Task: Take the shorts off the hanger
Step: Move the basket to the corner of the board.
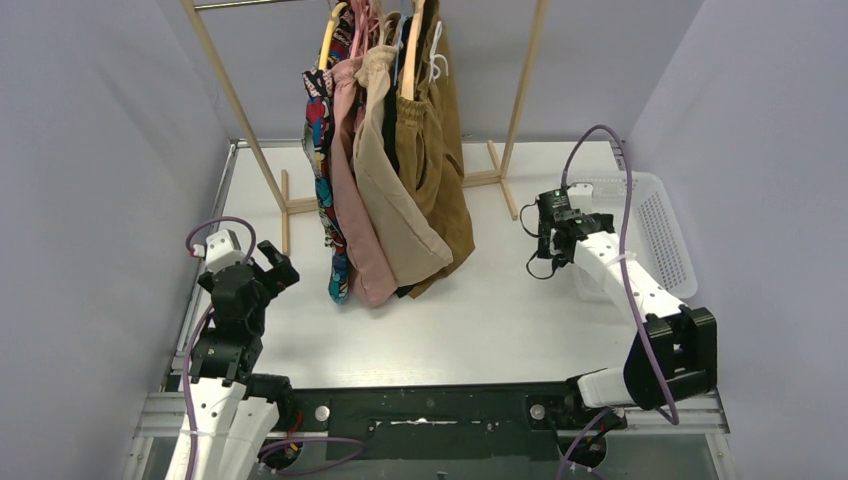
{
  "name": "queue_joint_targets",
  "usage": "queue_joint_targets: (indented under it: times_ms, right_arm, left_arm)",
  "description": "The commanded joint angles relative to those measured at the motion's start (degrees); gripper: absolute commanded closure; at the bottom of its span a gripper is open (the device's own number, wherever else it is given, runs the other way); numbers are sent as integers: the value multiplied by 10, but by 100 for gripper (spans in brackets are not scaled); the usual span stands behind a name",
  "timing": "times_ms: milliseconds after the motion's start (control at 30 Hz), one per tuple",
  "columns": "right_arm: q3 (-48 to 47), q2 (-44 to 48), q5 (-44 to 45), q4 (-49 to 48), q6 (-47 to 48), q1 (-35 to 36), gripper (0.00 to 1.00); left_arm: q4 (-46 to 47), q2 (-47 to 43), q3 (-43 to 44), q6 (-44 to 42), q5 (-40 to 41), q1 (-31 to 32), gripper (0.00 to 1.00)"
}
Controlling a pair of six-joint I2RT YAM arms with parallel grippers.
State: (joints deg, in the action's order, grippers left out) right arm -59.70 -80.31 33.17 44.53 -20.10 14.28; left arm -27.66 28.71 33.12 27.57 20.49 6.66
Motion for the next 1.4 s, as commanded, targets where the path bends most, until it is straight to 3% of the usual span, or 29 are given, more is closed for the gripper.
queue_joint_targets:
  times_ms: [0,267,367,567,767,1033,1267,1367]
  right_arm:
    - [-37,64,-58,-17,-6,7,2]
    - [21,225,92,119,-315,-1,2]
    - [82,292,84,120,-359,-32,2]
    - [175,361,-84,-1,-265,-258,2]
    - [201,308,-302,-126,-177,-407,2]
    - [158,178,-429,-208,-67,-416,2]
    - [101,78,-426,-223,-18,-389,0]
    - [64,40,-378,-210,-2,-351,1]
  left_arm:
    - [36,-2,3,-14,-12,-4,2]
    - [37,-5,3,-15,-13,-4,2]
    - [38,-4,2,-16,-17,-4,2]
    - [39,-4,3,-16,-20,-3,3]
    - [40,-6,1,-18,-25,-3,2]
    - [41,-7,0,-19,-26,-4,2]
    - [44,-3,0,-20,-30,-6,2]
    - [45,-2,-2,-21,-33,-7,2]
